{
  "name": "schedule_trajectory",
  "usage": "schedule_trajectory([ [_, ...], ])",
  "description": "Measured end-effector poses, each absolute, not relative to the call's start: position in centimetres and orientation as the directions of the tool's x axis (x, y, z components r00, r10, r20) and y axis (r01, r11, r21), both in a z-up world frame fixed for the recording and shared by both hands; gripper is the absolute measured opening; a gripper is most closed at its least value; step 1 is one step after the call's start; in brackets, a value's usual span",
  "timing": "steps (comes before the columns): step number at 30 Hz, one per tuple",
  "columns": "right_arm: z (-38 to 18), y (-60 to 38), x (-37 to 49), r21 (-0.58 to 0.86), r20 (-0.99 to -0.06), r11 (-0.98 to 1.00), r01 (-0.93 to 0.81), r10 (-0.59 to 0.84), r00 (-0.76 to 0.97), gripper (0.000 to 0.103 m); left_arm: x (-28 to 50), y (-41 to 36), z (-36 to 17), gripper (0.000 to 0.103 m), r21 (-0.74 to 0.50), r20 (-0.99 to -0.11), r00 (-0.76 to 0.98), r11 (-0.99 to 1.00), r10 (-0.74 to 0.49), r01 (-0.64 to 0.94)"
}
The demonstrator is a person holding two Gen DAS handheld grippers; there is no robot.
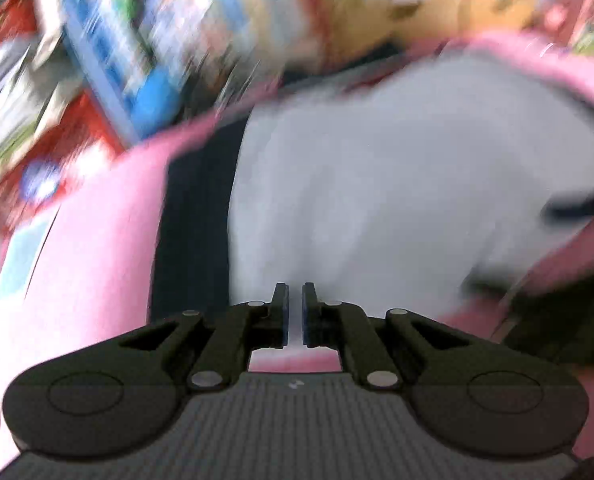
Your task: Fold clothes
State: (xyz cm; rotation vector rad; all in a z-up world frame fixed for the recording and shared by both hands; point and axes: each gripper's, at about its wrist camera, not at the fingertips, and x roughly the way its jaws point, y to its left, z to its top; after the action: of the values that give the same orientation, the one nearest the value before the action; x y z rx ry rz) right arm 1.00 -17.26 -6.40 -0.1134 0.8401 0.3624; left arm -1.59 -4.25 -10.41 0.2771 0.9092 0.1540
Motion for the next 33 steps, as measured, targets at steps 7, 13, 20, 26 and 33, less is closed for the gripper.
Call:
schedule_trajectory([
  [7, -6.1, -20.3, 1.4, 0.061, -0.753, 0.921, -0.384, 0.295, 0.589, 0.086, -0.7, -0.7, -11.2, 0.007, 0.401, -0.687, 0.595, 0.901, 0.417, -0.167],
  [13, -6.6, -27.5, 2.3, -0.051, -0.787, 0.949, -0.31, 0.153, 0.597, 0.093, -0.2, 3.0, -11.0, 0.008, 0.472, -0.695, 0.476, 0.841, 0.539, -0.263],
  [20, -4.8, -34.1, 2.3, 0.069, -0.825, 0.989, -0.132, 0.131, 0.549, 0.086, -1.5, 4.8, -6.0, 0.01, -0.073, -0.845, 0.51, 0.909, 0.161, -0.409],
  [26, -5.4, -33.3, 1.7, 0.45, -0.787, 0.893, -0.005, 0.4, 0.47, 0.08, -2.6, -5.9, -5.0, 0.019, 0.099, -0.765, 0.636, 0.994, 0.098, -0.033],
  [33, -6.5, -30.9, 3.9, 0.627, -0.726, 0.779, 0.027, 0.571, 0.384, 0.061, -3.0, -14.3, -8.0, 0.022, 0.45, -0.666, 0.746, 0.787, -0.02, 0.422],
])
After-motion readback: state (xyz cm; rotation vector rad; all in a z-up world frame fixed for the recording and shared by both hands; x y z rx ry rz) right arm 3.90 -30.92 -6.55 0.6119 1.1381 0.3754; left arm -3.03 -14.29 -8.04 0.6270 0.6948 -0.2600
